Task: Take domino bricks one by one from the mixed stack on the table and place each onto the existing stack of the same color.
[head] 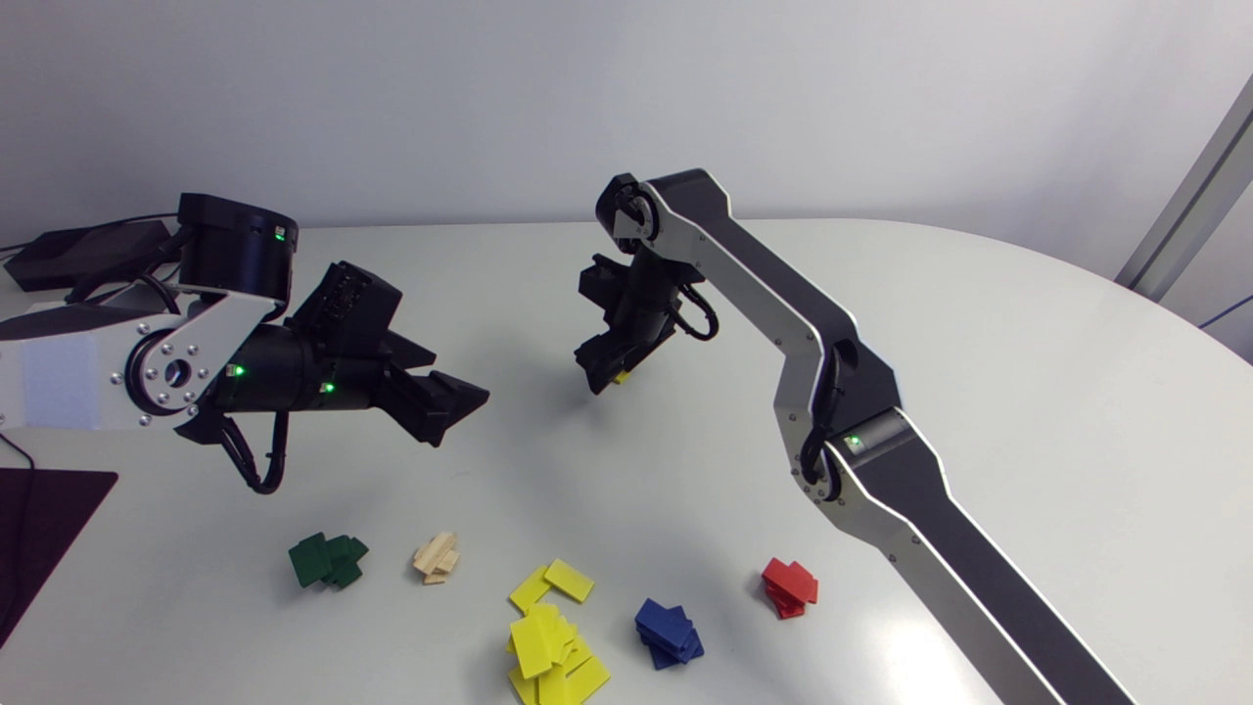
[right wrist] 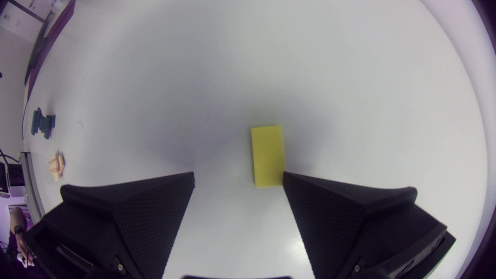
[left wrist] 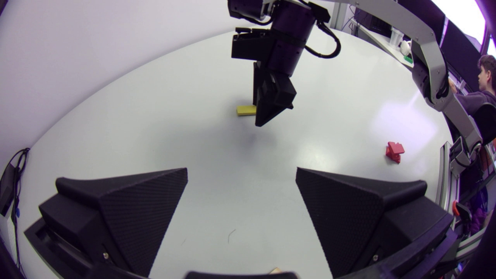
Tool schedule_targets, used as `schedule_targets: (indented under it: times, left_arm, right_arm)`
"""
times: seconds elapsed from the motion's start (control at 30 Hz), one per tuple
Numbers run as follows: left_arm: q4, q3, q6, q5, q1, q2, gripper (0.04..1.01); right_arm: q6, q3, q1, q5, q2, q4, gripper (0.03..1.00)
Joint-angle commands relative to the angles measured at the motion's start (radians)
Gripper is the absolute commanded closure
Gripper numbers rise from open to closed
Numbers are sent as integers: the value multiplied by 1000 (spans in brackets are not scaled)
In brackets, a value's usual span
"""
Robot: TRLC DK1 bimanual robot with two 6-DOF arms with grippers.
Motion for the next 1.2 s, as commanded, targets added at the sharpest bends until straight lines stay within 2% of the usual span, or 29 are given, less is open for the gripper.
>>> schedule_targets:
  times: [0.0,0.33,0.73,1.17]
  left_arm:
    - [-1,-2,8,6,8,13,49]
    - [-1,-1,10,6,8,17,49]
    - [3,-6,7,6,8,17,49]
    - [3,-16,2,6,2,13,49]
  right_arm:
    - [1,128,10,3,83,-49,233]
    - [16,49,10,3,42,-25,231]
    - [24,68,-25,-5,34,-20,233]
    - [27,55,-16,0,40,26,257]
